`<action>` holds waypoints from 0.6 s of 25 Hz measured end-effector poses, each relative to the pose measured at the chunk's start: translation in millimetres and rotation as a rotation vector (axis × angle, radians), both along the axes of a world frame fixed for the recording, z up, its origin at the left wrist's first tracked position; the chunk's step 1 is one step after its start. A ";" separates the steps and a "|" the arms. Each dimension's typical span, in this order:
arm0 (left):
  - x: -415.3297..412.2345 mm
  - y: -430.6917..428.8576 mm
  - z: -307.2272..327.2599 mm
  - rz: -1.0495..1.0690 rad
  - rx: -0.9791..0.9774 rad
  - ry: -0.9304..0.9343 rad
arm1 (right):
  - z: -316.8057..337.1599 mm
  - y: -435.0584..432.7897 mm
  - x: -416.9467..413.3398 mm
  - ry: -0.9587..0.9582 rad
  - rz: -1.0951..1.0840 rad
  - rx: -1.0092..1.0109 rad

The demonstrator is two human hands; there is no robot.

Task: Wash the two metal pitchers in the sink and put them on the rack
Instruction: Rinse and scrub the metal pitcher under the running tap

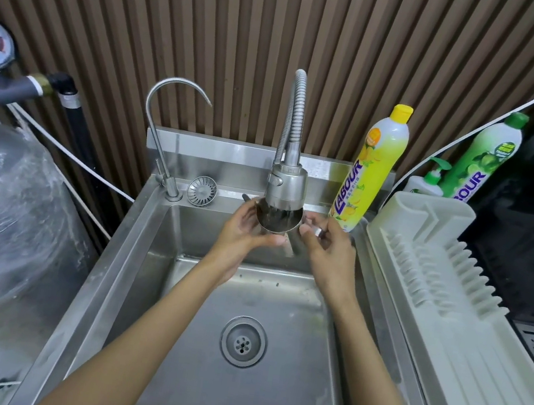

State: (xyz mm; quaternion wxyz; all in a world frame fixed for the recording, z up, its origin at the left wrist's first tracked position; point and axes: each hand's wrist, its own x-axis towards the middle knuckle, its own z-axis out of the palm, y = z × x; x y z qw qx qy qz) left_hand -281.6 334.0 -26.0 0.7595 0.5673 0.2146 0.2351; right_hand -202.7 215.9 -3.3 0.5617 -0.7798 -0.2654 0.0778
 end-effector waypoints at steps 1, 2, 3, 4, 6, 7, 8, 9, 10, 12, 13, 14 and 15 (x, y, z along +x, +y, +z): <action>-1.7 0.2 2.0 0.044 0.104 0.008 | -12.7 3.4 2.3 0.162 0.036 0.100; -5.2 -0.7 3.8 0.085 0.221 0.020 | -23.8 6.7 2.7 0.349 0.086 0.242; -8.8 -2.7 6.3 0.131 0.359 0.055 | -32.8 10.6 1.3 0.547 0.145 0.385; -11.9 -4.9 10.1 0.178 0.501 0.110 | -40.7 12.9 0.4 0.728 0.201 0.499; -15.5 -8.5 19.3 0.254 0.785 0.323 | -48.7 12.6 -0.6 0.951 0.266 0.555; -16.5 -11.6 23.8 0.277 0.887 0.457 | -48.6 10.3 -2.2 0.987 0.280 0.520; -16.4 -14.1 26.3 0.296 0.947 0.566 | -47.2 8.5 -2.8 0.984 0.273 0.464; -15.1 -15.3 25.9 0.307 0.961 0.638 | -43.5 6.9 -2.2 0.950 0.244 0.400; -13.5 -15.9 24.9 0.308 0.930 0.676 | -36.3 5.5 -0.8 0.884 0.190 0.311; -12.7 -14.7 16.9 0.248 0.739 0.645 | -17.6 2.4 4.2 0.653 0.028 0.104; -13.0 -13.1 11.1 0.185 0.578 0.577 | -8.0 0.1 6.6 0.485 -0.054 -0.003; -13.0 -12.7 6.0 0.114 0.396 0.483 | 0.0 -1.9 8.3 0.295 -0.118 -0.100; -12.4 -13.5 1.9 0.047 0.217 0.381 | 6.4 -2.8 7.5 0.110 -0.158 -0.176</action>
